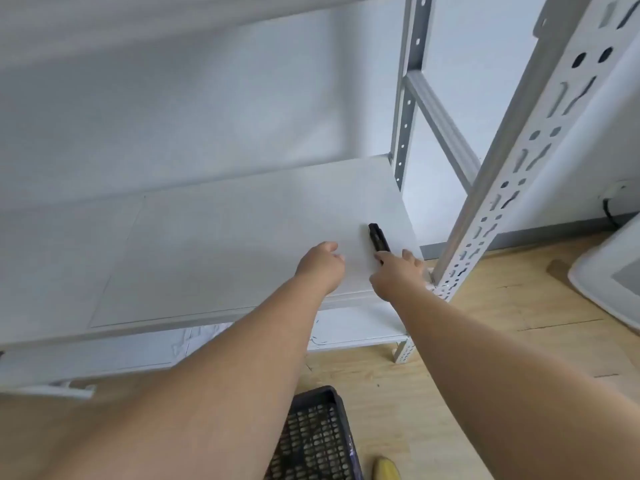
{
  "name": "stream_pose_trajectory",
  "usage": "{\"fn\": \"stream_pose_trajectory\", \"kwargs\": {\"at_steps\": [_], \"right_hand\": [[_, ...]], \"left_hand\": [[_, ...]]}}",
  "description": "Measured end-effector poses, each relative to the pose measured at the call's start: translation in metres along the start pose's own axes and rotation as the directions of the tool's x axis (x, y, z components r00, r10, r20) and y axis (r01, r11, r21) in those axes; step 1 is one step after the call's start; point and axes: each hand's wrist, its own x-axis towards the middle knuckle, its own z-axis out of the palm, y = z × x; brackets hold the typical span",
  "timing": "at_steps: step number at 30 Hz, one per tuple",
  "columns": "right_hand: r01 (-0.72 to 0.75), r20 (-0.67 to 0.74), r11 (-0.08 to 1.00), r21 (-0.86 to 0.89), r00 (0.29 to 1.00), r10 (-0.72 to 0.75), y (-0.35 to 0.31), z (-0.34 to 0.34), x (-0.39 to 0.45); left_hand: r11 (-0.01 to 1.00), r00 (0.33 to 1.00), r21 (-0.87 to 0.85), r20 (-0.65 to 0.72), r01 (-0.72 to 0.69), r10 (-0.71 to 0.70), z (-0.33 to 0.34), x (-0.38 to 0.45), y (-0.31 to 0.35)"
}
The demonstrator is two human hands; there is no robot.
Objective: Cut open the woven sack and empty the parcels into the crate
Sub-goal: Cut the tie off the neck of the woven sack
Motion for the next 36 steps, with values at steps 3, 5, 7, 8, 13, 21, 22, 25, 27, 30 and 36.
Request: {"fn": "stream_pose_trajectory", "kwargs": {"at_steps": [3,5,7,8,13,21,22,25,27,30,36], "right_hand": [[0.028,0.012,0.993,-0.112,1.000,-0.026,0.004,0.000,0.009],[0.051,0.036,0.986,-0.156,0.998,-0.046,0.006,0.005,0.013],[0.059,0.040,0.980,-0.190,0.998,-0.053,0.009,0.010,0.016],[0.067,0.022,0.977,-0.202,0.998,-0.064,0.010,0.012,0.016],[0.117,-0.114,0.965,-0.234,0.983,-0.147,0.009,0.020,0.013],[0.346,0.130,0.870,0.350,0.903,-0.411,-0.055,0.065,-0.050],[0.328,0.198,0.846,0.421,0.877,-0.439,-0.060,0.073,-0.066],[0.260,0.334,0.820,0.510,0.819,-0.467,-0.074,0.099,-0.108],[0.259,0.356,0.821,0.509,0.805,-0.475,-0.087,0.118,-0.130],[0.199,0.433,0.817,0.542,0.767,-0.474,-0.111,0.146,-0.163],[0.049,0.523,0.780,0.623,0.715,-0.463,-0.154,0.213,-0.237]], "left_hand": [[1.000,0.999,-0.019,0.028,0.018,-0.017,0.009,0.005,0.003],[0.998,0.999,-0.061,0.041,0.034,-0.032,0.012,0.006,0.004],[0.996,0.998,-0.085,0.062,0.037,-0.031,0.016,0.007,0.002],[0.995,0.998,-0.098,0.062,0.031,-0.025,0.018,0.005,0.000],[0.984,0.995,-0.160,0.085,0.073,-0.060,0.023,-0.003,-0.026],[0.811,0.977,-0.566,-0.045,0.147,-0.208,-0.025,-0.040,-0.095],[0.783,0.974,-0.605,-0.051,0.146,-0.221,-0.034,-0.047,-0.108],[0.678,0.963,-0.716,-0.026,0.169,-0.268,-0.057,-0.070,-0.152],[0.603,0.948,-0.775,-0.016,0.188,-0.317,-0.071,-0.085,-0.185],[0.510,0.934,-0.842,-0.022,0.175,-0.357,-0.095,-0.110,-0.229],[0.475,0.948,-0.871,-0.032,0.129,-0.315,-0.140,-0.162,-0.313]]}}
